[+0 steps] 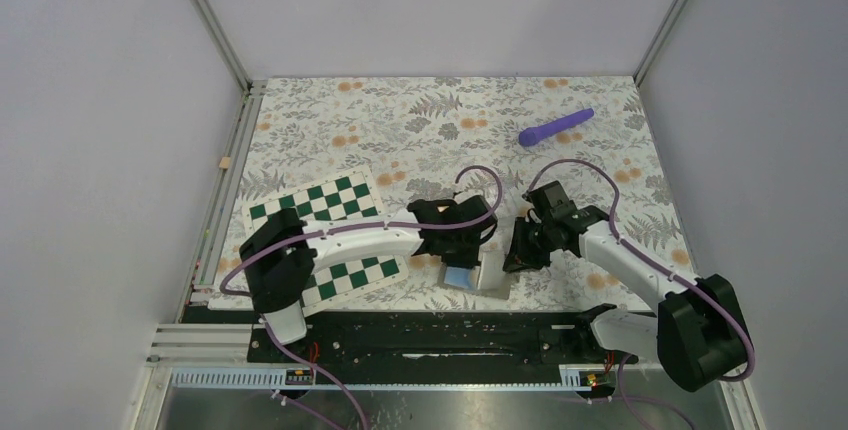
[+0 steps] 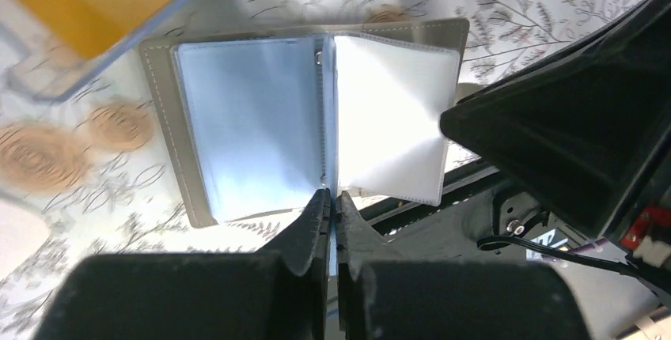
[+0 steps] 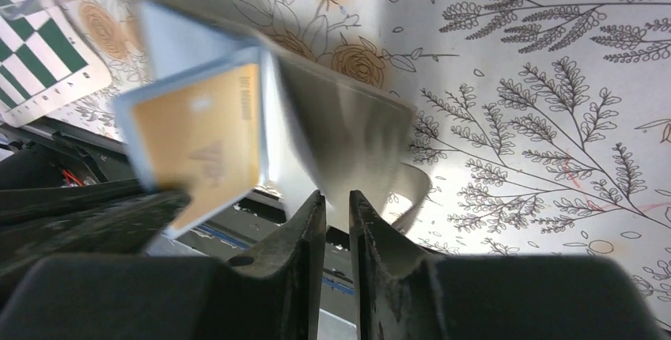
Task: Put the credit cards into the card holder
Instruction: Turn over the card slot in the card holder.
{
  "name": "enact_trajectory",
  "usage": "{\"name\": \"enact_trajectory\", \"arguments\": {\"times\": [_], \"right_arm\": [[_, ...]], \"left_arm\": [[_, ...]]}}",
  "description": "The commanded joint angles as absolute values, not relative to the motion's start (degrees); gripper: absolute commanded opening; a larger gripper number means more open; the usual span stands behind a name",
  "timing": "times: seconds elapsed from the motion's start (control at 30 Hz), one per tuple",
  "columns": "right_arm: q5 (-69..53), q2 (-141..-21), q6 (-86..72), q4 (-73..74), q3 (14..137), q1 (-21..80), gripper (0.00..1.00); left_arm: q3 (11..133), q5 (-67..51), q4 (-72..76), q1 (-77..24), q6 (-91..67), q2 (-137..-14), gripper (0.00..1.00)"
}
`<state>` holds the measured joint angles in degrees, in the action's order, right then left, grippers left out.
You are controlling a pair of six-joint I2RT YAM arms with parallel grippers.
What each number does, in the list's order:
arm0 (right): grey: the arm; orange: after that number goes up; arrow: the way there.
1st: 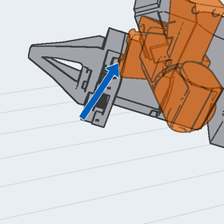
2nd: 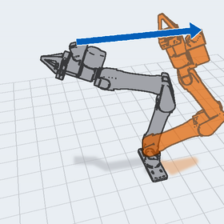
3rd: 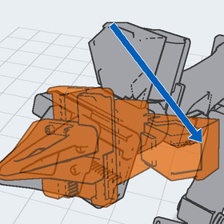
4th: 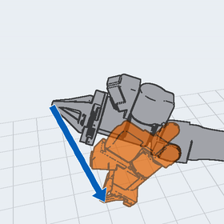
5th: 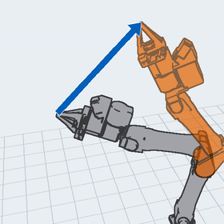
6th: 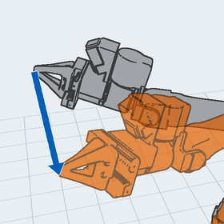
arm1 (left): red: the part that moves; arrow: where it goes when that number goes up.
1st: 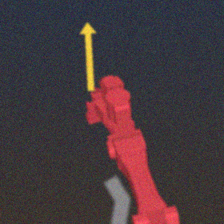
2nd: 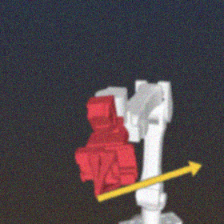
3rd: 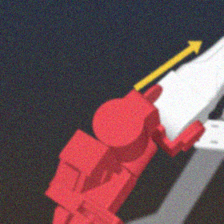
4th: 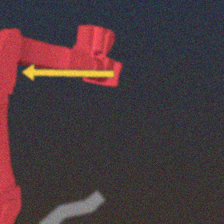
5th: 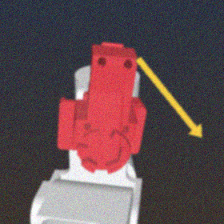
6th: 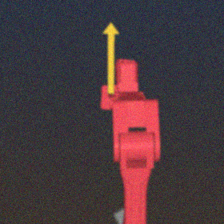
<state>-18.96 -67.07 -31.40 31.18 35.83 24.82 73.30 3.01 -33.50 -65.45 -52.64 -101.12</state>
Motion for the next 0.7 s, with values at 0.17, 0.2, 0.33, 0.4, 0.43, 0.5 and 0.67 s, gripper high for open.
{"name": "enact_trajectory", "arguments": {"times": [0.17, 0.2, 0.33, 0.4, 0.43, 0.5, 0.67], "right_arm": [[-18.54, -69.37, -29.19, 33.29, 40.16, 24.99, 0.25], [-18.48, -69.32, -29.11, 33.34, 40.33, 24.99, 0.25], [-17.58, -68.47, -28.66, 34.33, 41.25, 24.96, 0.27], [-17.74, -67.98, -28.88, 34.42, 41.47, 24.84, 0.28], [-18.08, -67.76, -29.06, 34.44, 41.53, 24.73, 0.28], [-18.51, -67.37, -29.57, 34.63, 41.96, 24.38, 0.29], [-20.57, -66.14, -30.64, 34.63, 42.36, 21.32, 0.29]], "left_arm": [[73.88, 9.91, -42.42, -65.48, -58.62, -98.89, 0.0], [74.71, 9.19, -42.52, -65.56, -58.3, -99.87, 0.01], [78.51, 6.89, -42.6, -65.75, -57.1, -103.05, 0.26], [79.71, 6.13, -41.72, -65.91, -56.65, -103.55, 0.38], [79.76, 5.13, -40.57, -65.92, -56.3, -103.6, 0.41], [79.08, 3.1, -37.43, -65.92, -56.37, -103.39, 0.44], [76.62, -2.95, -29.17, -65.92, -56.99, -103.67, 0.46]]}}
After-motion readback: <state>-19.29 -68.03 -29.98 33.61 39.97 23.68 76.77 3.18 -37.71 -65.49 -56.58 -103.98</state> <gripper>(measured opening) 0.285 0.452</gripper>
